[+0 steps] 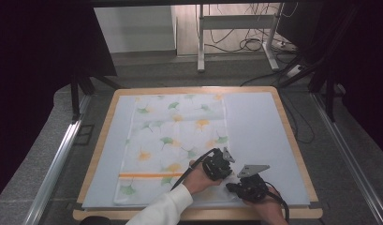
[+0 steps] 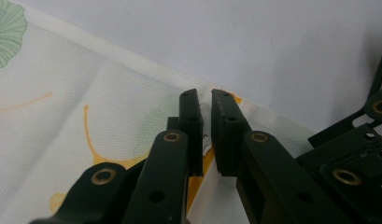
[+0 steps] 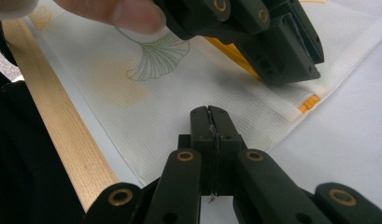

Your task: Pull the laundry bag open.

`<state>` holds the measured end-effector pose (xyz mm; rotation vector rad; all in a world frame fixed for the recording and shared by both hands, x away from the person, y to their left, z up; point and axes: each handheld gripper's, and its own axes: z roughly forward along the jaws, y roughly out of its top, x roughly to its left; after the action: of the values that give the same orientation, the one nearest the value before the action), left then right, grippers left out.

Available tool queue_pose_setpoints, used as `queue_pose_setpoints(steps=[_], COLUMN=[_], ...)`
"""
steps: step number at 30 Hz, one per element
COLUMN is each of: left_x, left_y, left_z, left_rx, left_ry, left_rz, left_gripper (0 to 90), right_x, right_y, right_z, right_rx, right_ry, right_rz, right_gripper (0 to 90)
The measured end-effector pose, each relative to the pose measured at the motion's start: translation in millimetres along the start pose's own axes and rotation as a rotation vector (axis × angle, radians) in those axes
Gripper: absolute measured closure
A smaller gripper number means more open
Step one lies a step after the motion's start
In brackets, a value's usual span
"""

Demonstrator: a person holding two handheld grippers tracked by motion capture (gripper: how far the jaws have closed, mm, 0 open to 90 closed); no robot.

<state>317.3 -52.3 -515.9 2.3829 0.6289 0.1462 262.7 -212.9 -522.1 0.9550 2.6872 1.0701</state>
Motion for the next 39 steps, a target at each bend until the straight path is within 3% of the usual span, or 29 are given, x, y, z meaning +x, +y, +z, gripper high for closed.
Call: queue_pose_setpoints(steps=[3,7,17,20,24,32,39], left_x=[3.3,11.4,7.4,6.9,7.3,6.0,5.9], left_y=[-2.3,-1.9,0.4,1.1,0.8,-0.8,-1.8], left_z=[0.0,-1.2,-1.5,-0.9,-0.8,-3.5,-3.5], left_rx=[-0.021,0.000,0.021,0.020,0.021,0.035,0.030], left_ry=[-0.021,-0.072,-0.053,-0.052,-0.050,-0.031,-0.033], left_rz=[-0.035,-0.096,-0.066,-0.070,-0.062,-0.045,-0.036], left_gripper=[83.3,83.8,85.2,85.4,85.6,86.3,90.0], right_x=[-0.2,-0.5,-2.2,-2.3,-7.9,-19.8,-19.6], right_y=[-0.1,-0.3,-0.4,1.8,6.4,4.5,7.2], right_z=[-0.2,-0.1,0.1,0.3,2.0,1.8,3.4], right_rx=[0.001,0.000,-0.001,0.003,-0.004,-0.014,-0.012], right_ry=[0.003,0.004,0.015,-0.005,-0.043,-0.017,-0.028], right_rz=[0.005,0.004,0.008,0.008,0.036,0.129,0.139], right_gripper=[89.0,89.0,89.1,89.0,89.1,89.4,89.4])
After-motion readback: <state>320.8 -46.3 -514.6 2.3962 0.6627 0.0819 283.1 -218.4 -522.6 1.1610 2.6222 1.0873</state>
